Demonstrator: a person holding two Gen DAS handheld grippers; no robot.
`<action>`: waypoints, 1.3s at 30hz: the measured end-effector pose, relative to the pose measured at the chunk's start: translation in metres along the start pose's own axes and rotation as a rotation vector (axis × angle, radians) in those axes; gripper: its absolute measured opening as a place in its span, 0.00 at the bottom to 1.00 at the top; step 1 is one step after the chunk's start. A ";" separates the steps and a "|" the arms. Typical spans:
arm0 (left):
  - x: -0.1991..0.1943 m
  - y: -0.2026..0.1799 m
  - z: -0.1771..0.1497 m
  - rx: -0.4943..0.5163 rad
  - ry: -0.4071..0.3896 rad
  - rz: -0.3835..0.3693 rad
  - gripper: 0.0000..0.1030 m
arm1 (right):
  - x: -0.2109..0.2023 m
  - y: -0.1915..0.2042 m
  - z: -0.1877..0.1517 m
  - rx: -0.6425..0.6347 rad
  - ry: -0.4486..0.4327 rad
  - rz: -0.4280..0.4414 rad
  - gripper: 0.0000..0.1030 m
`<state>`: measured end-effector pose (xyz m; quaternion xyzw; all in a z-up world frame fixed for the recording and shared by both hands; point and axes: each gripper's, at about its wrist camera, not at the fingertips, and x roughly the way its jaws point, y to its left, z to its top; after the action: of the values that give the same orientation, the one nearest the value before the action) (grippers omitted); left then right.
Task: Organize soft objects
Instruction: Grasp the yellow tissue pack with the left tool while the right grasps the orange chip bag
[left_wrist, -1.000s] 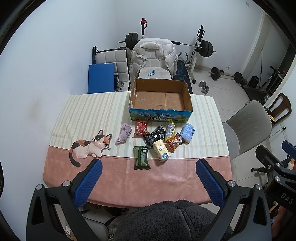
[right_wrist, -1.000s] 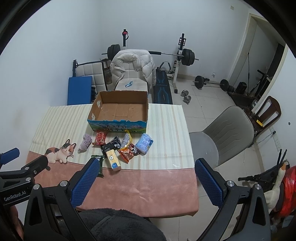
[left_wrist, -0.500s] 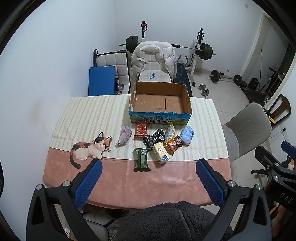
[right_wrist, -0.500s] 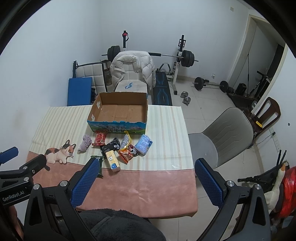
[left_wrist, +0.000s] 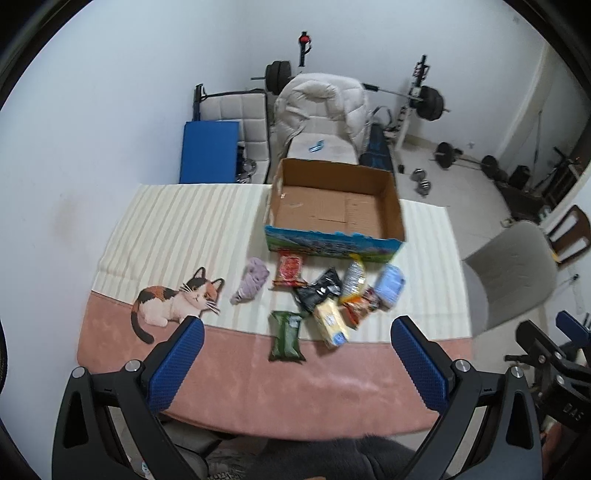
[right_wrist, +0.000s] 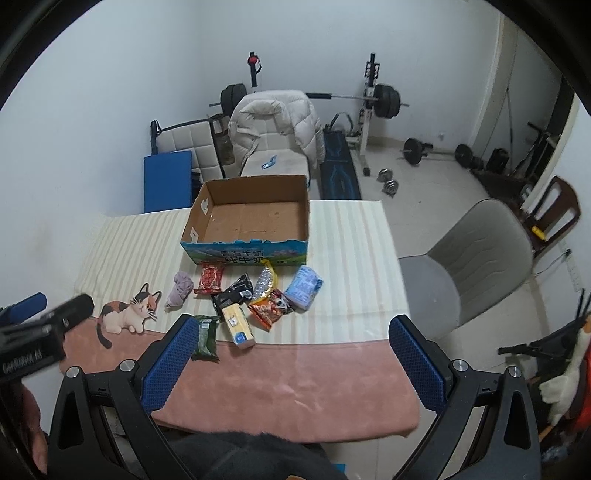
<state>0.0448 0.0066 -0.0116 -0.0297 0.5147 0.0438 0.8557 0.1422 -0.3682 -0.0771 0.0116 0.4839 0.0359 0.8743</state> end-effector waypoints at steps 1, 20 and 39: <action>0.017 0.001 0.004 -0.003 0.030 0.003 1.00 | 0.015 0.000 0.002 -0.007 0.008 0.016 1.00; 0.352 -0.041 -0.048 -0.205 0.645 -0.120 0.89 | 0.388 -0.031 -0.020 0.087 0.611 0.178 0.98; 0.385 -0.047 -0.098 -0.201 0.686 -0.033 0.42 | 0.469 -0.003 -0.061 0.412 0.825 0.276 0.52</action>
<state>0.1433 -0.0328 -0.3975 -0.1348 0.7646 0.0679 0.6266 0.3389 -0.3372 -0.5067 0.2335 0.7812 0.0566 0.5762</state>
